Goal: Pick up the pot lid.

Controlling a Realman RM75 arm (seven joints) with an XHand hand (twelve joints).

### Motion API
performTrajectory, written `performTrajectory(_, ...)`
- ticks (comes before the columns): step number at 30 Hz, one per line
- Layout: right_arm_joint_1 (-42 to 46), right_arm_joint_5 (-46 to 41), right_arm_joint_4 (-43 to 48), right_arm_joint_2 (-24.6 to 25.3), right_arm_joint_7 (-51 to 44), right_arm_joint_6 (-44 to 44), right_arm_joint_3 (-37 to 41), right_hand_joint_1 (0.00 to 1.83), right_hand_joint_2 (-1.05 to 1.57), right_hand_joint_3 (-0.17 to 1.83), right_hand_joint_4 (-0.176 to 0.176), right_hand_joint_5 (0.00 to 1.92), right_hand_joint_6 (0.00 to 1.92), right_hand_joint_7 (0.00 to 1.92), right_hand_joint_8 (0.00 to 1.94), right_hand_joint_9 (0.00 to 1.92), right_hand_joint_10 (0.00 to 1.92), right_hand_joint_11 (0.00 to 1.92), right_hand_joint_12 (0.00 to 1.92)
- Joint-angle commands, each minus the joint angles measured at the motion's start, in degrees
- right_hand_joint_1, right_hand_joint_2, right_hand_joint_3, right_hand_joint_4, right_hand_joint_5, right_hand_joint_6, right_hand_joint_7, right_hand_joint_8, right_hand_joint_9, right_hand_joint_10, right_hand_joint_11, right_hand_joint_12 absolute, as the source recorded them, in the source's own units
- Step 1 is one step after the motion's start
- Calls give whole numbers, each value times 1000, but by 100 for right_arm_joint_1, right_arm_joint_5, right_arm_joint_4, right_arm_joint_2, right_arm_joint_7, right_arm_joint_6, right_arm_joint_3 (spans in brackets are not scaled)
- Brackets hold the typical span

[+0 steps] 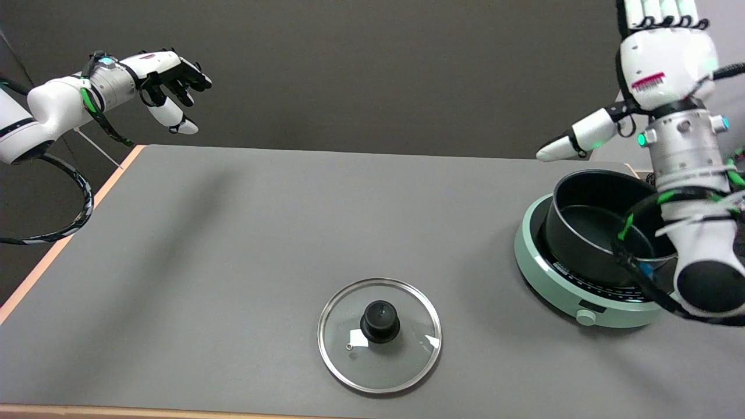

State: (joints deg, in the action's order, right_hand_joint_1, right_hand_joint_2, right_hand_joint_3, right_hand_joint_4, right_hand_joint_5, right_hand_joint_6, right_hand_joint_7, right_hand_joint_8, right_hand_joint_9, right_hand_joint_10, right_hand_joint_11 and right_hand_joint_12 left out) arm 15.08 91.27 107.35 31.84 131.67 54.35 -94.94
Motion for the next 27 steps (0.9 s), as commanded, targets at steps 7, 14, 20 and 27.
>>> performTrajectory(7,-1798,-2466,-133,-308,-18,-3276,240,911,-374,321,-52,0,0,0,0,0,0,0,0)
performTrajectory(14,-2508,-2466,-390,-334,-18,-4239,-230,916,-408,358,-36,0,0,0,0,0,0,0,0)
performTrajectory(20,-2774,-2466,-385,-352,-26,-4597,-329,921,-456,429,-21,0,0,0,0,0,0,0,0)
performTrajectory(27,-2714,-2426,-118,-352,-26,-4951,-365,941,-505,514,-5,0,0,0,0,0,0,0,0)
